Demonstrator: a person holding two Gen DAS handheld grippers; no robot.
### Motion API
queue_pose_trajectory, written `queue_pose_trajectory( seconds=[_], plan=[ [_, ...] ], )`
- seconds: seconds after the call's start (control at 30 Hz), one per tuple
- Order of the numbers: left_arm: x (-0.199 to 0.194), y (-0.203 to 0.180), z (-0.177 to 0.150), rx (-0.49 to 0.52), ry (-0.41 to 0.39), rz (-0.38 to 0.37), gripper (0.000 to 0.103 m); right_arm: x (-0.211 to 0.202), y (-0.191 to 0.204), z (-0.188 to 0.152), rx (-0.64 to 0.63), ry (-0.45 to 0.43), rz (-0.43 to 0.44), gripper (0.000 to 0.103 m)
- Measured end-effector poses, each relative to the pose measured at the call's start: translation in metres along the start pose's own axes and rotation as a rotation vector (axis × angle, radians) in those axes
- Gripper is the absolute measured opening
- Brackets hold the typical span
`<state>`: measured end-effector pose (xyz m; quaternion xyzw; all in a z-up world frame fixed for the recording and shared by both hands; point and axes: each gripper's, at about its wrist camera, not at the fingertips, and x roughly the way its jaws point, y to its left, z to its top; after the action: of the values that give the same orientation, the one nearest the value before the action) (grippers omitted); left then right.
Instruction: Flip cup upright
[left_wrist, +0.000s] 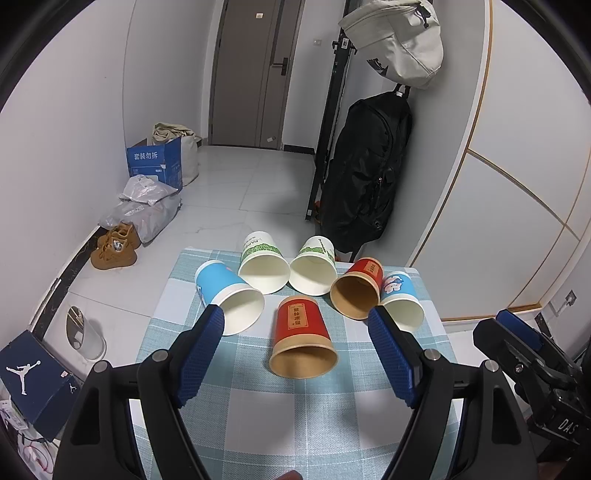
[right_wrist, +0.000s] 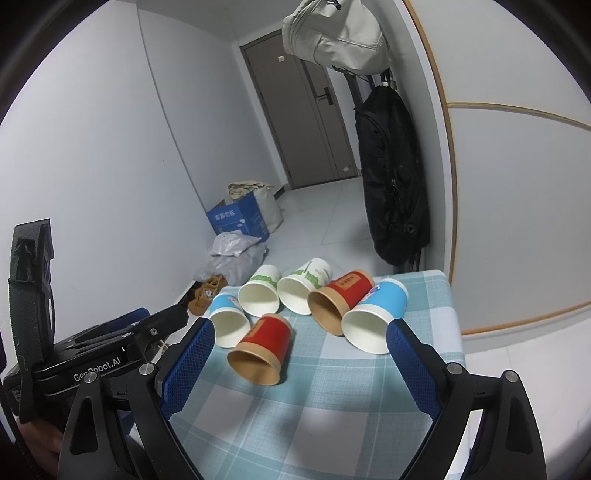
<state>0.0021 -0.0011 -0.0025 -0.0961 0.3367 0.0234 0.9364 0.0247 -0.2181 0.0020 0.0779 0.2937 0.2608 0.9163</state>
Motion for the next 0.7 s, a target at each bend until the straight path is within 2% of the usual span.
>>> queue_pose_trajectory(
  seconds=[0.7],
  plan=[
    [0.0015, -0.003, 0.0001, 0.005, -0.002, -0.005, 0.077, -0.0002, -0.002, 0.0007, 0.0, -0.002, -0.001, 0.095]
  ],
)
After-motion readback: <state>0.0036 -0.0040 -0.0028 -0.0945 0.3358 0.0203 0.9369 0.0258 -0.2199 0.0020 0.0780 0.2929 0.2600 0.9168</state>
